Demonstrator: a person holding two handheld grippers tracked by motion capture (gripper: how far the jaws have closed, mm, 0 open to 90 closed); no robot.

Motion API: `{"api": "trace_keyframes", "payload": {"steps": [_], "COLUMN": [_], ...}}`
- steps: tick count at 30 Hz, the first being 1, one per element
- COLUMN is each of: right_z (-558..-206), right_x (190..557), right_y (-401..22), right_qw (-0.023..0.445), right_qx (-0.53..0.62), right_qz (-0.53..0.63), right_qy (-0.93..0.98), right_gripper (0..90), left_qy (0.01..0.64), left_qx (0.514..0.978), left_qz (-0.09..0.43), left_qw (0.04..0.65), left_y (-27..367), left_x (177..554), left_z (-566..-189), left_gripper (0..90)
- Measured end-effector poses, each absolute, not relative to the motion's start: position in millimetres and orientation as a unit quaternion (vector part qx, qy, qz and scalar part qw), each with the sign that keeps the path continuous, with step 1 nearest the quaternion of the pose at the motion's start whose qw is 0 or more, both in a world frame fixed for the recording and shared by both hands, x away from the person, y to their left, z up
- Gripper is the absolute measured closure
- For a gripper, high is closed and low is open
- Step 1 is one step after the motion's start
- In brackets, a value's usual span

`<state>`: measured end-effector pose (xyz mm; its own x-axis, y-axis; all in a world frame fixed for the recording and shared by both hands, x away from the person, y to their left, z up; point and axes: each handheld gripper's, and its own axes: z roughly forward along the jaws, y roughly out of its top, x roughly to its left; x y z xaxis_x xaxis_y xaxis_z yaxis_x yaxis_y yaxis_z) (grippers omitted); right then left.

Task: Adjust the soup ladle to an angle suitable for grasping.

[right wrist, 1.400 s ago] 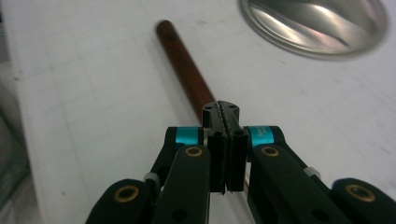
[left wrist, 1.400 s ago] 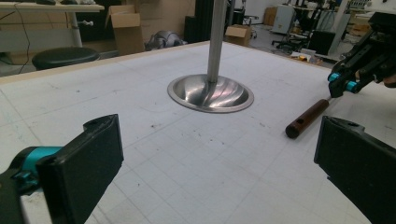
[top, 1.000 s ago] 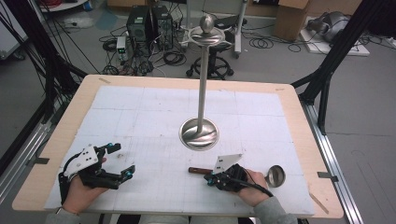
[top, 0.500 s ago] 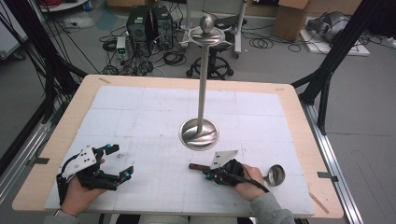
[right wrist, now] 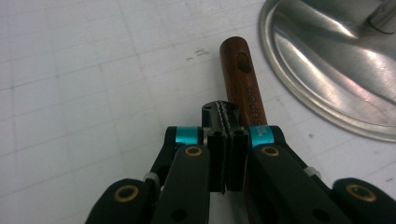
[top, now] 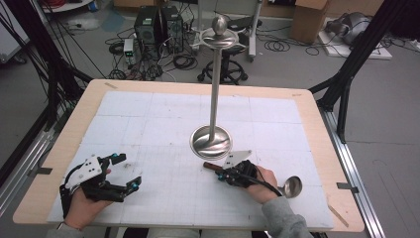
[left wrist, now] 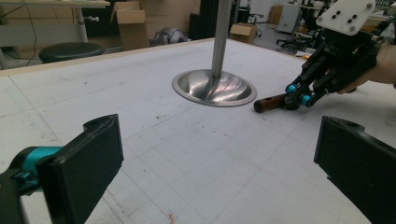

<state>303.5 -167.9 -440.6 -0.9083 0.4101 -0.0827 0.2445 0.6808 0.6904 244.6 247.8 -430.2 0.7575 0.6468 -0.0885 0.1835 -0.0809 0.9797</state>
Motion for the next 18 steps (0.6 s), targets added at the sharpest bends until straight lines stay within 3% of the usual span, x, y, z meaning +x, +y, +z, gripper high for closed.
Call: {"api": "trace_keyframes", "payload": {"steps": [8, 12, 18], "right_z": [-442, -435, -414], "right_x": [311, 309, 301], "right_y": [-171, -176, -188], "right_qw": [0.114, 0.091, 0.094], "right_qx": [0.177, 0.166, 0.136], "right_qz": [0.368, 0.392, 0.389], "right_qy": [0.906, 0.900, 0.906], "right_gripper": [90.0, 89.6, 83.4], "left_qy": [0.292, 0.292, 0.290], "left_qx": [0.710, 0.711, 0.711], "left_qz": [0.188, 0.187, 0.188], "left_qw": [0.612, 0.612, 0.613], "left_y": [248, 248, 248], "left_x": [245, 245, 245], "left_z": [-431, -431, -430], "left_gripper": [1.8, 1.8, 1.7]}}
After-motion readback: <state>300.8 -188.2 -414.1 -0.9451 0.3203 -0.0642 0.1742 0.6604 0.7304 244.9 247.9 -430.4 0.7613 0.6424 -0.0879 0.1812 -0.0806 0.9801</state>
